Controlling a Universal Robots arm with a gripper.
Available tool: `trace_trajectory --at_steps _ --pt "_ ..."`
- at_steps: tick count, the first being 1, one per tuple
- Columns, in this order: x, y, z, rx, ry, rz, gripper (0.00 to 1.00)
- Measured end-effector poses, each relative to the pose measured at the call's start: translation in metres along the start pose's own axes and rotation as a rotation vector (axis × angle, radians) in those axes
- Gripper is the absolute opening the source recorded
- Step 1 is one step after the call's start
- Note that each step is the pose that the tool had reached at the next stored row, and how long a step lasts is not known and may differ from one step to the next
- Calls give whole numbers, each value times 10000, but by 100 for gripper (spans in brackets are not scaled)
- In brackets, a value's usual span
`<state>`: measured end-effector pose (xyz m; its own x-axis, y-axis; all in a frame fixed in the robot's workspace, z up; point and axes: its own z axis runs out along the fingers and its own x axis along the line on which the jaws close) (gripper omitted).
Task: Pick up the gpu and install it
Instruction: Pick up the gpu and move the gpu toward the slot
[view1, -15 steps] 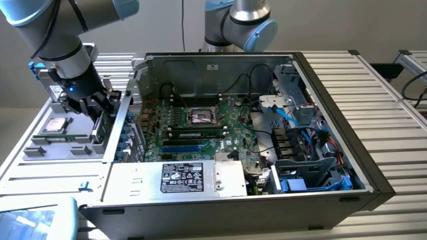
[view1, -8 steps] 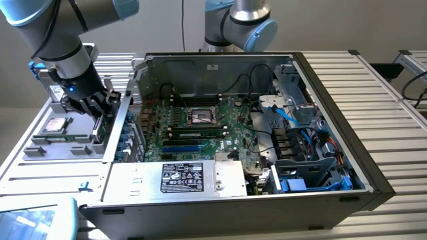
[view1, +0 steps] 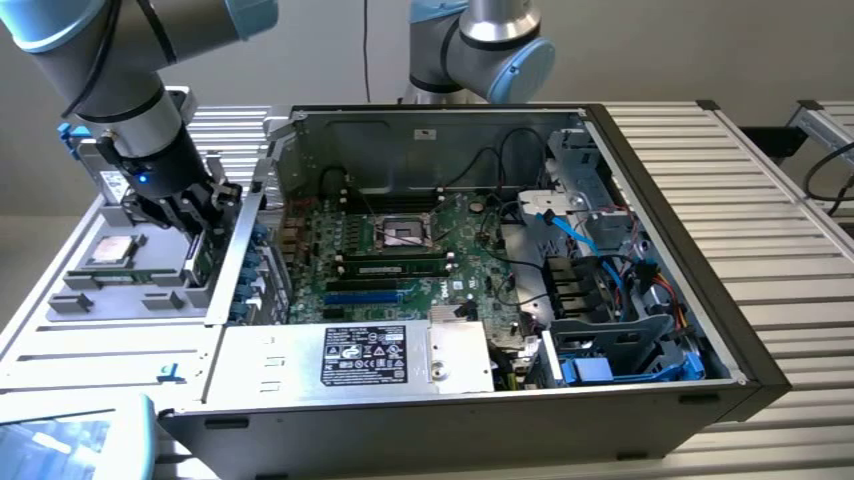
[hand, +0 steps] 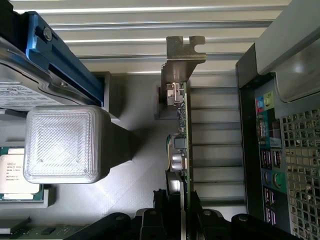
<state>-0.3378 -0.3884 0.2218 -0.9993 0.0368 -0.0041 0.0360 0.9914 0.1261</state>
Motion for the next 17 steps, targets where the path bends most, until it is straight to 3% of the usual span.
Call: trace_trajectory --at_steps 5,17 --pt "0 5 -38 -43 44 6 28" --pt "1 72 -573 -47 50 5 28"
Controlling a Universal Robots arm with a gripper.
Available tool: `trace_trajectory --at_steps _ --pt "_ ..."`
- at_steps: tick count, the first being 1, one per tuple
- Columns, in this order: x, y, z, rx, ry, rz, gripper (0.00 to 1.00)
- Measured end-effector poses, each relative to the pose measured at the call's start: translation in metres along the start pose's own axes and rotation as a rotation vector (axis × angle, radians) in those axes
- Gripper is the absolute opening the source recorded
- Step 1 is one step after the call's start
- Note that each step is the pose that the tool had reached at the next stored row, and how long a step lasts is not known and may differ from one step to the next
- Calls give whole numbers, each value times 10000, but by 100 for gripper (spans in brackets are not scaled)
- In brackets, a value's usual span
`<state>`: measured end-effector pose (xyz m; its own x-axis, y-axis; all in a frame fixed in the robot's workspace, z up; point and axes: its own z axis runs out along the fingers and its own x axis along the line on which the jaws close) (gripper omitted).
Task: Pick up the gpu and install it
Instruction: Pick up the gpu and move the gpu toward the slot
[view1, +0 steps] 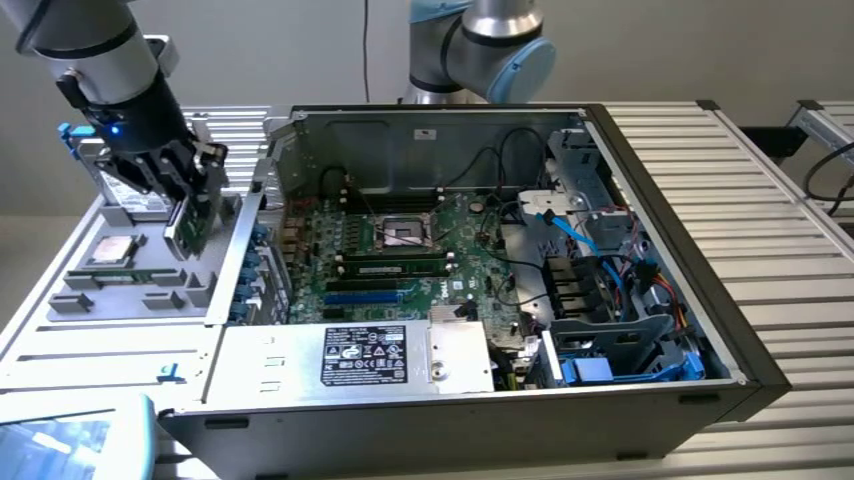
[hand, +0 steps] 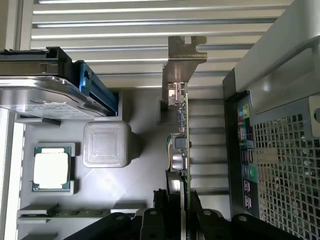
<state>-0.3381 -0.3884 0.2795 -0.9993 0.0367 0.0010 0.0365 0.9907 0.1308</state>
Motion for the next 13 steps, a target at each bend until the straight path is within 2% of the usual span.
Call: trace_trajectory --at_steps 8,13 --pt "1 48 -361 1 0 2 28" --pt "0 77 -586 22 1 0 28"
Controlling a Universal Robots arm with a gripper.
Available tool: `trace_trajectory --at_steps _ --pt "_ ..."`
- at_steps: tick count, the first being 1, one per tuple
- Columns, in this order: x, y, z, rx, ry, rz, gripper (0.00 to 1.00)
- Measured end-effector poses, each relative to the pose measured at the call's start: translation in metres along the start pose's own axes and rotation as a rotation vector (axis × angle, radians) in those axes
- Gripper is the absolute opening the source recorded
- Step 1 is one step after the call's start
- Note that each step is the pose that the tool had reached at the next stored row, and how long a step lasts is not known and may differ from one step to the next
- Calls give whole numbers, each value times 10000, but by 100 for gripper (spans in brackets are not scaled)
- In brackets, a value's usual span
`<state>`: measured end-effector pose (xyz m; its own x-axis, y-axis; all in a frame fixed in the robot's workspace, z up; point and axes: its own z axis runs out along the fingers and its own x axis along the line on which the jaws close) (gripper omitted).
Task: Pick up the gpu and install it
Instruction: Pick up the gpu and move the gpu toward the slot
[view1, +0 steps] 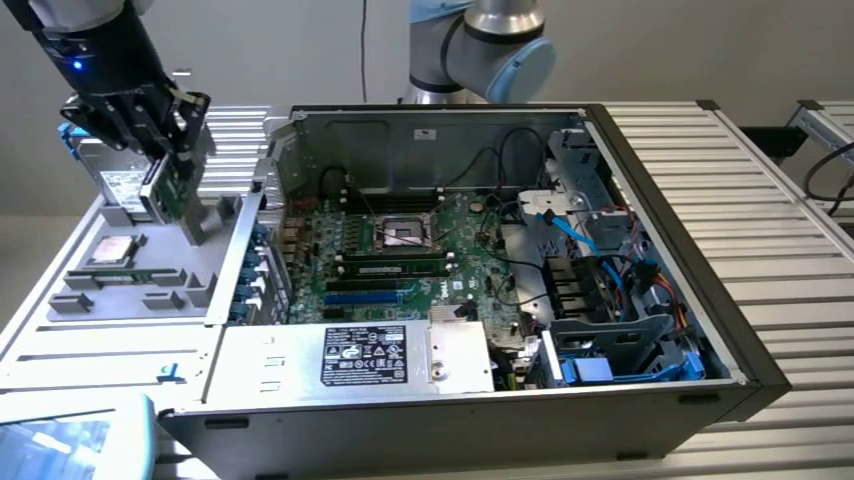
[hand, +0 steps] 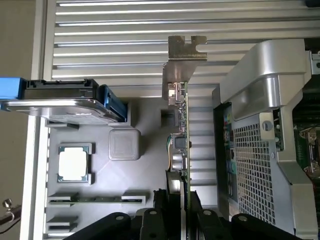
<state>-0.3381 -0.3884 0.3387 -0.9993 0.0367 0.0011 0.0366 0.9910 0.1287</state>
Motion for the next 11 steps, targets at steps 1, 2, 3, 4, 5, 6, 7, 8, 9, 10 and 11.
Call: trace_trajectory --at_steps 1,2,3,4,5,6,7,8,9,10,11 --pt "-1 6 -44 9 1 1 28" --pt "-2 11 -87 22 5 2 28" --pt "-5 18 -132 34 5 5 28" --pt "-9 24 -174 46 8 8 28" --pt "-18 29 -214 63 13 12 28" --pt "-31 34 -251 78 19 15 28" --pt "-44 39 -288 96 26 20 28" --pt "-58 45 -325 114 31 24 28" --pt "-71 50 -362 132 37 28 28" --pt "-85 55 -398 149 41 32 28" --pt "-102 60 -434 169 46 34 28"
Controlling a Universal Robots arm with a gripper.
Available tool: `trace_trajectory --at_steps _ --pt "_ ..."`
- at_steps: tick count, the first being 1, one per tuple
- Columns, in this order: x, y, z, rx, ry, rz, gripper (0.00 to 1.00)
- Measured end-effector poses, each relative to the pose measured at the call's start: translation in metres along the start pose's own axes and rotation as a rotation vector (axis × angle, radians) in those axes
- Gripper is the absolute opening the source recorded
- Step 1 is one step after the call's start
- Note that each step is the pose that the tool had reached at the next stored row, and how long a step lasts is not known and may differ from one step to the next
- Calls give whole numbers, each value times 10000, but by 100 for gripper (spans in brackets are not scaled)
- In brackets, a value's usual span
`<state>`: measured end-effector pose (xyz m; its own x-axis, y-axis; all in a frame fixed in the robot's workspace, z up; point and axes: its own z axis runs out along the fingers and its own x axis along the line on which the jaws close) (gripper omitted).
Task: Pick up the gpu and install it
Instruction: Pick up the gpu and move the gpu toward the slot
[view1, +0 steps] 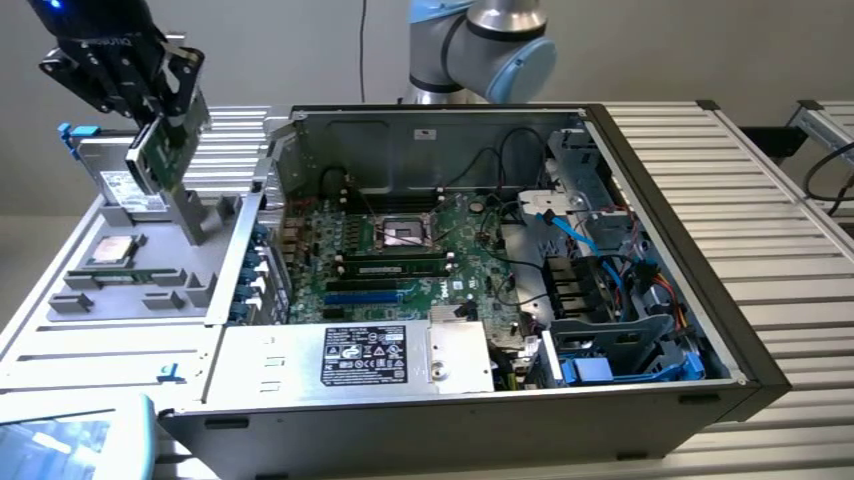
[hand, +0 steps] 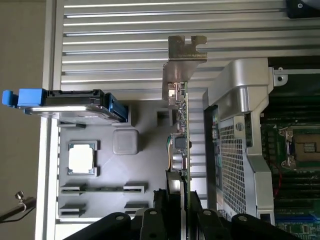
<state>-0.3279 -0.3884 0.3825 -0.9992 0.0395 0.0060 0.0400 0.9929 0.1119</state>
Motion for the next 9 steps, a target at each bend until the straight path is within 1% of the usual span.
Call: trace_trajectory --at_steps 4,9 --pt "-110 19 -149 60 18 2 28" --pt "-317 30 -283 77 45 6 28"
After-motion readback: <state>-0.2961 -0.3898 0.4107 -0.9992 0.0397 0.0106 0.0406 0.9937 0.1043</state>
